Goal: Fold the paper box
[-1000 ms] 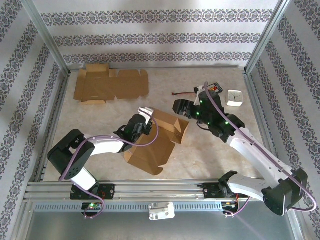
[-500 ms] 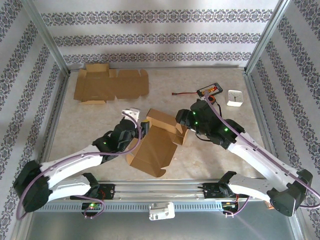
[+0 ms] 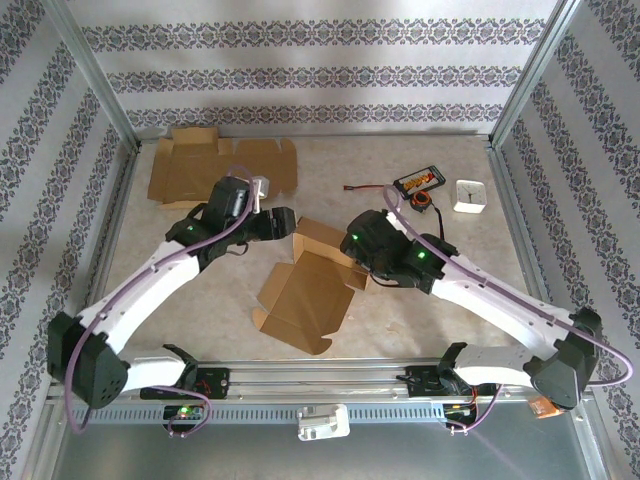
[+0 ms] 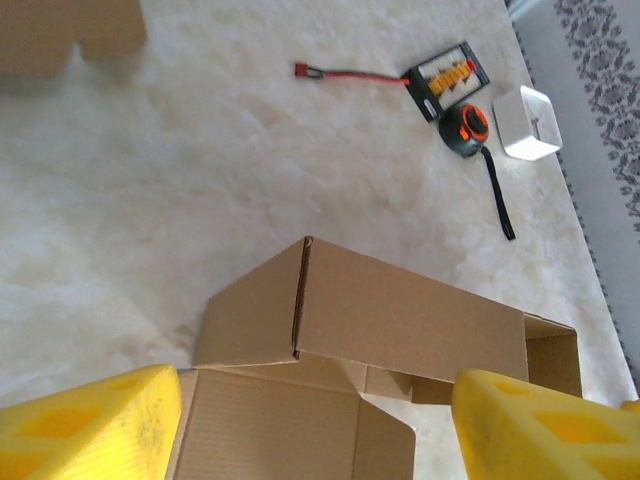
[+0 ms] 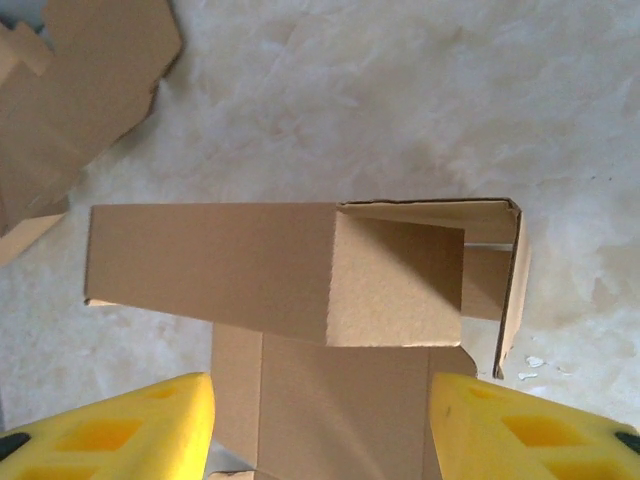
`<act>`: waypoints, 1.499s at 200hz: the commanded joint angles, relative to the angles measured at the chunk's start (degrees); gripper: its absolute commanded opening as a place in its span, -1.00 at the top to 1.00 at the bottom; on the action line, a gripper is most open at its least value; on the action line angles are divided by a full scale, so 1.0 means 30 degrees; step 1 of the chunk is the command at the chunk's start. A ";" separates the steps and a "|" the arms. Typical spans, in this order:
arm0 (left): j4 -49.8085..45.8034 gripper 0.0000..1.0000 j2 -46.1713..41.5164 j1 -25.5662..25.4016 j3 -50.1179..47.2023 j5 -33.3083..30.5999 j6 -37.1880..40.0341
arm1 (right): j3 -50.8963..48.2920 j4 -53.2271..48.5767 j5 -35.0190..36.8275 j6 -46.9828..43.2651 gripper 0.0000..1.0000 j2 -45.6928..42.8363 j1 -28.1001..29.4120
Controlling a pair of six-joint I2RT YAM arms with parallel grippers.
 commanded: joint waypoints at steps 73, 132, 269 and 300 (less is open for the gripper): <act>0.1131 -0.59 0.4561 0.0755 0.1811 0.2221 0.0828 | 0.1588 0.0524 0.0667 0.0349 -0.19 0.3071 -0.0549; 0.1837 -0.59 0.5376 0.0796 0.1311 0.2792 0.0790 | 0.1829 0.1635 0.0062 -0.1316 0.02 0.4750 -0.1015; 0.3450 -0.08 -0.0679 0.0854 -0.4069 -0.3806 -0.3885 | 0.6985 0.2230 -0.3575 -1.0305 0.09 1.0542 -0.1455; 0.3326 -0.24 -0.0808 0.1014 -0.4111 -0.4467 -0.3925 | 0.7333 0.2364 -0.3719 -1.0399 -0.16 1.0733 -0.1508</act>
